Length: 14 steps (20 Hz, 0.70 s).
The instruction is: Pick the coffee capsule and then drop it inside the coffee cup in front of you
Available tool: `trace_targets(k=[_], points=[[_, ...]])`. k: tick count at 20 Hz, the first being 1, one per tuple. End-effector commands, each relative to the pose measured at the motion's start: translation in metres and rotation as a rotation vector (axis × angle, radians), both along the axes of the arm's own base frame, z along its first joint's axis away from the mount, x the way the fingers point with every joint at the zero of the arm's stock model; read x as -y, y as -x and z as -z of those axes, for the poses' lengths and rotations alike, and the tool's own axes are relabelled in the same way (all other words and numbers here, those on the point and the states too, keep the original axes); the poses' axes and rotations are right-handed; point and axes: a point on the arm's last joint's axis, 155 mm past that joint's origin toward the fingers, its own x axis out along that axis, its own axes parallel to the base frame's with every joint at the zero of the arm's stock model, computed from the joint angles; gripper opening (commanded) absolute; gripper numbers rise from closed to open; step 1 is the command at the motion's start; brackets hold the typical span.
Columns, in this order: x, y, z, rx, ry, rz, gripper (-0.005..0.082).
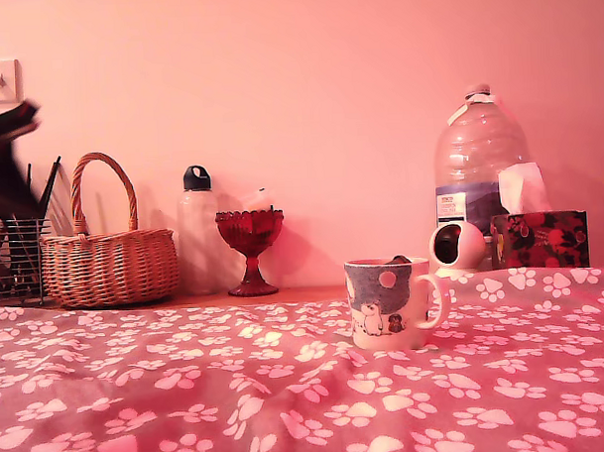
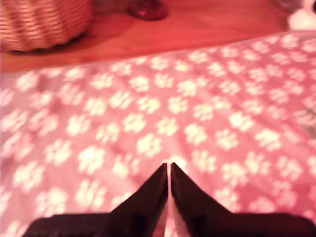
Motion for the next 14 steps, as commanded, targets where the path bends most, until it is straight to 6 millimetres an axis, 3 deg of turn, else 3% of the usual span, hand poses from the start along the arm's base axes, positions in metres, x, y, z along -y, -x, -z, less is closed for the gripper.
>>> trace_targets(k=[1,14], points=[[-0.003,0.012,0.012,0.007,0.003,-0.007,-0.0024],[-0.009,0.059,0.049,0.058,0.031,-0.051,-0.0024]])
